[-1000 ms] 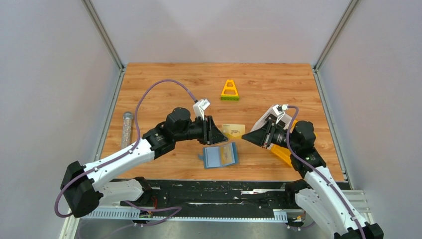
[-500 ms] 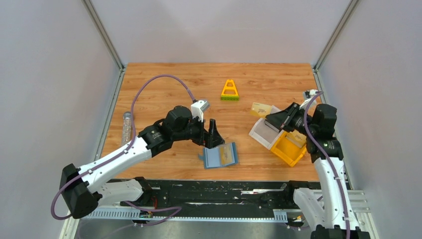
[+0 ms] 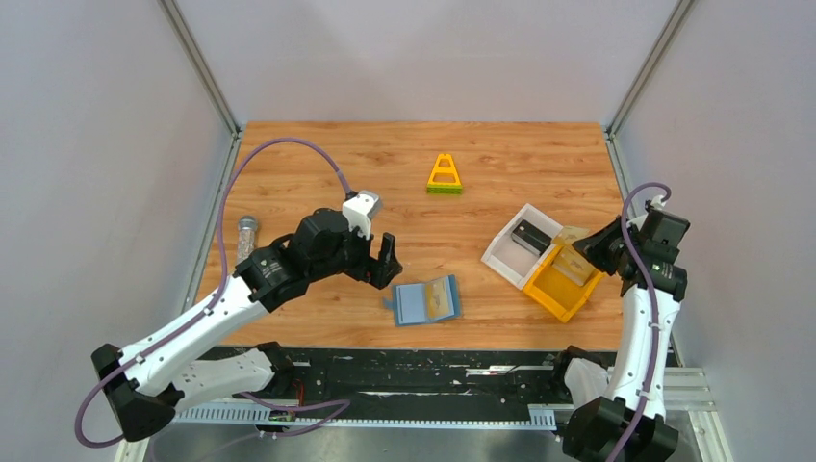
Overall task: Take the credit cards out of the card holder
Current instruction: Place the credit card in the storage box.
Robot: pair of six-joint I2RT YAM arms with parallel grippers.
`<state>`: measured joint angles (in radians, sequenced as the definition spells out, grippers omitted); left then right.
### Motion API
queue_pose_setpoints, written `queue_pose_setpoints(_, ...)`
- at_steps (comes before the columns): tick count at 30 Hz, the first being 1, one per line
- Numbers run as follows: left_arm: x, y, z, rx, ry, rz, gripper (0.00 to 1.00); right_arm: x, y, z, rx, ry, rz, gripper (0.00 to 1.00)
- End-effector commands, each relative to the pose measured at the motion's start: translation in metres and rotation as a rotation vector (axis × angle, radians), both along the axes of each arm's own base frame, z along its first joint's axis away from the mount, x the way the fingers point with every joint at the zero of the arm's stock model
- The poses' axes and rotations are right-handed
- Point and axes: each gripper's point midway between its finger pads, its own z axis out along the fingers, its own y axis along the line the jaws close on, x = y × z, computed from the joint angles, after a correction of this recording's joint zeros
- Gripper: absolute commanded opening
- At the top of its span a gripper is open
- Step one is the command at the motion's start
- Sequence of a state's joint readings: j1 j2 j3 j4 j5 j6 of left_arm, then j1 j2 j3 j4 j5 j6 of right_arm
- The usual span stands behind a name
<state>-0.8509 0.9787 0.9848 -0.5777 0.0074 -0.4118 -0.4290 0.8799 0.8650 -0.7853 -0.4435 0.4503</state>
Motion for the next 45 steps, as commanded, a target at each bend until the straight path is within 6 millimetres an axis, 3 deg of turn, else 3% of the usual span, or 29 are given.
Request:
queue_pose_setpoints(1, 0.009, 0.024, 0.01, 0.069, -0.108, 0.051, 1.0, -0.004, -0.025, -0.008, -0.077, 0.057, -0.115, 0.0)
queue_pose_setpoints(12, 0.003, 0.03, 0.01, 0.109, -0.145, -0.009, 1.0, -0.017, -0.032, -0.03, -0.047, 0.146, -0.217, 0.0)
queue_pose_setpoints(26, -0.005, 0.028, 0.012, 0.08, -0.156, -0.05, 1.0, 0.008, -0.031, -0.051, -0.016, 0.147, -0.117, 0.0)
queue_pose_setpoints(35, -0.005, 0.022, 0.01, 0.066, -0.142, -0.062, 1.0, 0.022, -0.041, -0.068, -0.013, 0.175, -0.119, 0.01)
queue_pose_setpoints(45, -0.004, 0.018, 0.009, 0.07, -0.12, -0.068, 1.0, 0.029, -0.055, -0.08, -0.025, 0.224, -0.155, 0.16)
